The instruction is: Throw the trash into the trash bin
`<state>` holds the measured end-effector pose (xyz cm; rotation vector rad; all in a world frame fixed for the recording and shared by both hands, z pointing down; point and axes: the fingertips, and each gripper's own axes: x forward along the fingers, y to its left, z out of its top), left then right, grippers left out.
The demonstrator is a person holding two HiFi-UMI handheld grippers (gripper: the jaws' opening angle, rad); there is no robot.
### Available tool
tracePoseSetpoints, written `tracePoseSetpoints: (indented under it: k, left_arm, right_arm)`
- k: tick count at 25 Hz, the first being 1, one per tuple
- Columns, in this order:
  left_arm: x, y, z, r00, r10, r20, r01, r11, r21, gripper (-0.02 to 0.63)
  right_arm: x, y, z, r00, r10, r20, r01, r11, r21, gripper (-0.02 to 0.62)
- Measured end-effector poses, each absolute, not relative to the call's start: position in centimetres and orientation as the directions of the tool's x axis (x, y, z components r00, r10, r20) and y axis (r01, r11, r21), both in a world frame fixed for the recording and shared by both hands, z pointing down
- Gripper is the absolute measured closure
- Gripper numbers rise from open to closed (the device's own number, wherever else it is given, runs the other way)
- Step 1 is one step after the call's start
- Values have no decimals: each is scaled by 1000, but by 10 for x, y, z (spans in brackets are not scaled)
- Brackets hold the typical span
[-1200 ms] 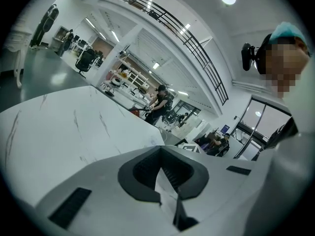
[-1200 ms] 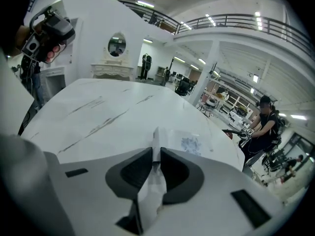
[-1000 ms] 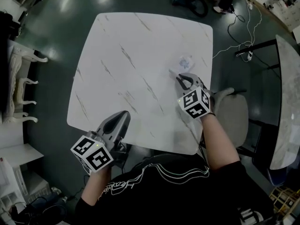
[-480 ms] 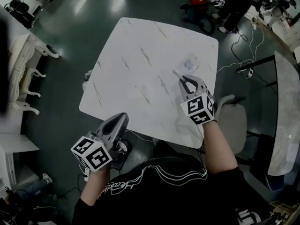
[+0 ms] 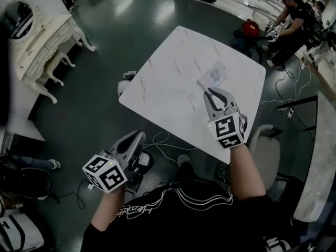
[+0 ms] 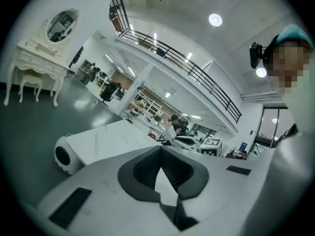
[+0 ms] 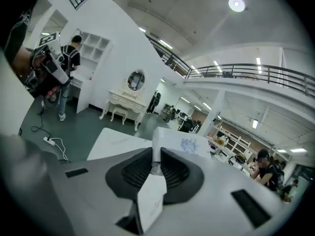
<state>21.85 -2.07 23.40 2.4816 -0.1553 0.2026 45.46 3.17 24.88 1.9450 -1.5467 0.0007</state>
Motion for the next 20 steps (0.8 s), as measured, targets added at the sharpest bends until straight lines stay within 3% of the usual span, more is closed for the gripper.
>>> tracePoseSetpoints:
  k: [9,20]
  left_arm:
    - [59,-35,244,913,-366,181,-398,-698,595,601]
    - [-108,-23,253,775,-611,162,-560,-545,624,601]
  right_arm:
    - [294,-49,240,19,-939,344,-859,161,486,522]
    - [90,-97,256,-290,-873,392,-719,470,512,520]
